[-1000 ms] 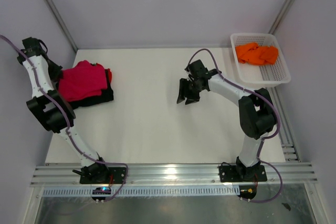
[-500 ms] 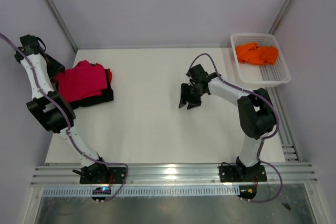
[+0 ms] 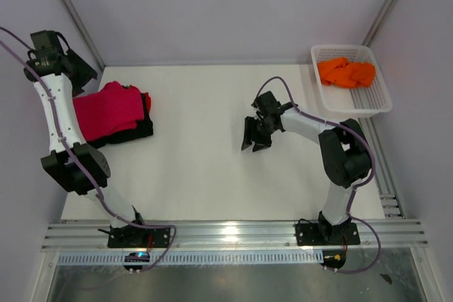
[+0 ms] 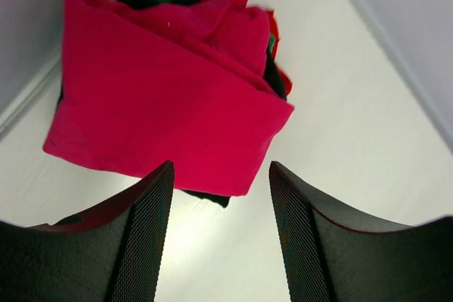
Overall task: Fold and stack the t-shirts
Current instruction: Put the neatly folded tshirt into the corner of the board with the left arm
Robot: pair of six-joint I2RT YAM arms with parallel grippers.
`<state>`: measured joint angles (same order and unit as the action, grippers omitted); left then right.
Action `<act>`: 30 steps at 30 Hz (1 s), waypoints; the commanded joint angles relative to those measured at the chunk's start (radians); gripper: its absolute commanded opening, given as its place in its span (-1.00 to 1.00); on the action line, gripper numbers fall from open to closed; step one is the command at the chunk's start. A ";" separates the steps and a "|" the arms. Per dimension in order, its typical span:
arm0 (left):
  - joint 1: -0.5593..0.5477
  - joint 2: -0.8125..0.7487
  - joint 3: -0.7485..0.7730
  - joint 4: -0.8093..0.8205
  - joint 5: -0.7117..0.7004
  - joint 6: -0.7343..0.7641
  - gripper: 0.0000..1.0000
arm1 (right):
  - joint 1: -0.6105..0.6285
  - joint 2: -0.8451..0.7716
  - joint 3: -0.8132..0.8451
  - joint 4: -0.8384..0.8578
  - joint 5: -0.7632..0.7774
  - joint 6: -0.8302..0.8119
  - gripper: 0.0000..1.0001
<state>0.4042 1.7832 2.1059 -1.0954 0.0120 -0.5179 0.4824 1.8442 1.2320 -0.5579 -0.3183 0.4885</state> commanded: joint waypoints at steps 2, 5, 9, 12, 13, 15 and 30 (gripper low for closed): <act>-0.025 0.107 -0.142 0.055 -0.035 0.006 0.16 | -0.001 -0.043 -0.023 0.035 -0.002 0.005 0.08; -0.025 0.168 -0.187 0.081 -0.102 -0.008 0.14 | -0.001 -0.054 -0.035 0.027 0.013 -0.004 0.08; -0.025 0.232 -0.216 0.109 -0.147 -0.033 0.14 | -0.001 -0.086 -0.054 0.018 0.039 -0.014 0.07; -0.025 0.283 -0.222 0.103 -0.165 -0.065 0.13 | -0.001 -0.099 -0.063 0.009 0.054 -0.021 0.07; -0.025 0.310 -0.227 0.103 -0.161 -0.073 0.12 | -0.001 -0.100 -0.063 0.007 0.058 -0.021 0.08; -0.025 0.341 -0.239 0.095 -0.155 -0.088 0.09 | -0.001 -0.105 -0.069 0.007 0.061 -0.022 0.08; -0.025 0.195 -0.273 0.152 -0.043 -0.090 0.06 | -0.001 -0.076 -0.045 0.009 0.048 -0.015 0.07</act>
<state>0.3752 2.0811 1.8248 -0.9764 -0.0765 -0.5991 0.4824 1.7805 1.1667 -0.5617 -0.2722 0.4736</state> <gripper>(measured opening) 0.530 0.538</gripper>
